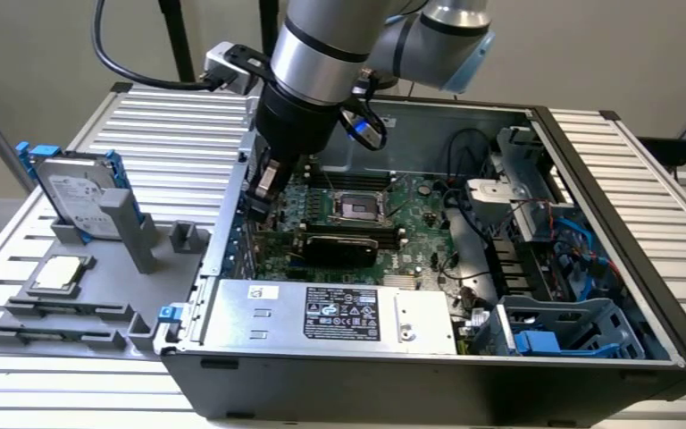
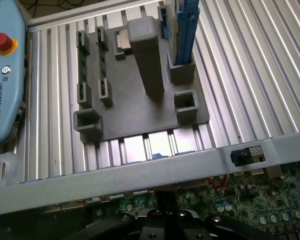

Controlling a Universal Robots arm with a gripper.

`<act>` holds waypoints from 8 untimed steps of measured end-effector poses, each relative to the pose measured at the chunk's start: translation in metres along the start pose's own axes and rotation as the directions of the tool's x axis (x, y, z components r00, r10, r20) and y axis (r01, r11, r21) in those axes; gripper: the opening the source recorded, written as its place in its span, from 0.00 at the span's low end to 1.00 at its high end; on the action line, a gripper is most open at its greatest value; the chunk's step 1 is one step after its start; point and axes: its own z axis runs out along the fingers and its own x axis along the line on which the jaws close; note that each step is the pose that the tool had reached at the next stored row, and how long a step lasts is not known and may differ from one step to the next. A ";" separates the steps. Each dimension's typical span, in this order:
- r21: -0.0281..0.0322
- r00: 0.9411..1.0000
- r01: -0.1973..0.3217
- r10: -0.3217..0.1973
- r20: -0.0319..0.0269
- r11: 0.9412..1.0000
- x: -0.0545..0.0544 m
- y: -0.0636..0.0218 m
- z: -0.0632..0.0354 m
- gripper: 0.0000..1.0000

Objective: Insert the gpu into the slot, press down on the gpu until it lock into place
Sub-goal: 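Press down on the gpu until it lock into place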

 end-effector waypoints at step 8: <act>0.003 1.000 -0.007 0.007 -0.002 1.000 0.000 0.0004 -0.0046 0.11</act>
